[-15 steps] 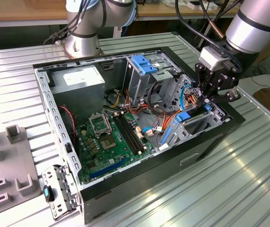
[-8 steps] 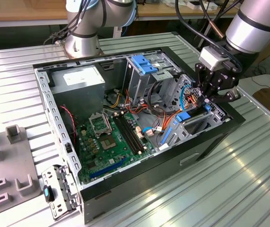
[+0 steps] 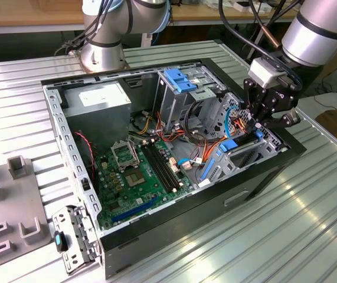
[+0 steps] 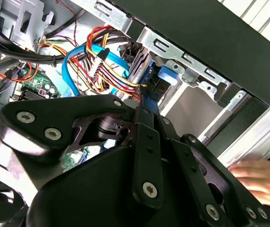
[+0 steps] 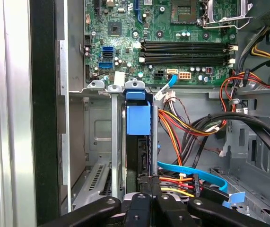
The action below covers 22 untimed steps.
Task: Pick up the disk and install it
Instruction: 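Insert the second disk wire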
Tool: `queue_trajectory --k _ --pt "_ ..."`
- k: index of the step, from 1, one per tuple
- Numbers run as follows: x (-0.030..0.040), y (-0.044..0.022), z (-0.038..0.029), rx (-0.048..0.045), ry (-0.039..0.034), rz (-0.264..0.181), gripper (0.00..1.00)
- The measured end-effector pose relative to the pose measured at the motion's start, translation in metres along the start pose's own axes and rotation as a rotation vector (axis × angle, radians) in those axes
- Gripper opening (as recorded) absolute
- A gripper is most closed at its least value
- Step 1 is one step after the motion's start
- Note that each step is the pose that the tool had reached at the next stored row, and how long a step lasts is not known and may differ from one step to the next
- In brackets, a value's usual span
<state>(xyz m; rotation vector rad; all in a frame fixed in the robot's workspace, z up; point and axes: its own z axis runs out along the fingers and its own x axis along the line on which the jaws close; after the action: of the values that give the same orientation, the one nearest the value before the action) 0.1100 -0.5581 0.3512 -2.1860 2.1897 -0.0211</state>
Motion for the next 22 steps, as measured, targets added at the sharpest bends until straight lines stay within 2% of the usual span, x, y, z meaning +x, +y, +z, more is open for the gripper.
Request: queue_trajectory --k 2,3,4,6,7,8,9,10,13,14,17,19,22 --pt "0.0 -0.0003 -0.0005 -0.0028 0.0004 0.0 0.11" --pt "-0.0002 -0.0007 -0.0059 -0.0103 0.0003 0.0 0.11" --pt "-0.0005 -0.0014 -0.0182 -0.0131 0.0002 0.0 0.11" --pt "-0.0022 -0.0022 -0.0348 -0.0144 0.0023 0.0 0.11" --pt "-0.0035 -0.0025 -0.0372 -0.0172 0.0133 0.0 0.11" --pt "-0.005 -0.0026 -0.0378 -0.0218 0.0328 -0.001 0.11" --pt "-0.0064 -0.0026 -0.038 -0.0251 0.0463 -0.001 0.11" --pt "-0.012 -0.0026 -0.039 -0.0326 0.0688 -0.002 0.11" --pt "-0.0227 -0.0027 -0.0389 -0.04 0.0695 -0.002 0.11" --pt "-0.0259 -0.0028 -0.0402 -0.0421 0.0697 -0.002 0.11" --pt "-0.0319 -0.0032 -0.0479 -0.048 0.0766 -0.002 0.11" --pt "-0.0368 -0.0036 -0.0484 -0.0522 0.0774 -0.002 0.11" --pt "-0.0417 -0.0043 -0.0483 -0.0678 0.0775 0.004 0.11"
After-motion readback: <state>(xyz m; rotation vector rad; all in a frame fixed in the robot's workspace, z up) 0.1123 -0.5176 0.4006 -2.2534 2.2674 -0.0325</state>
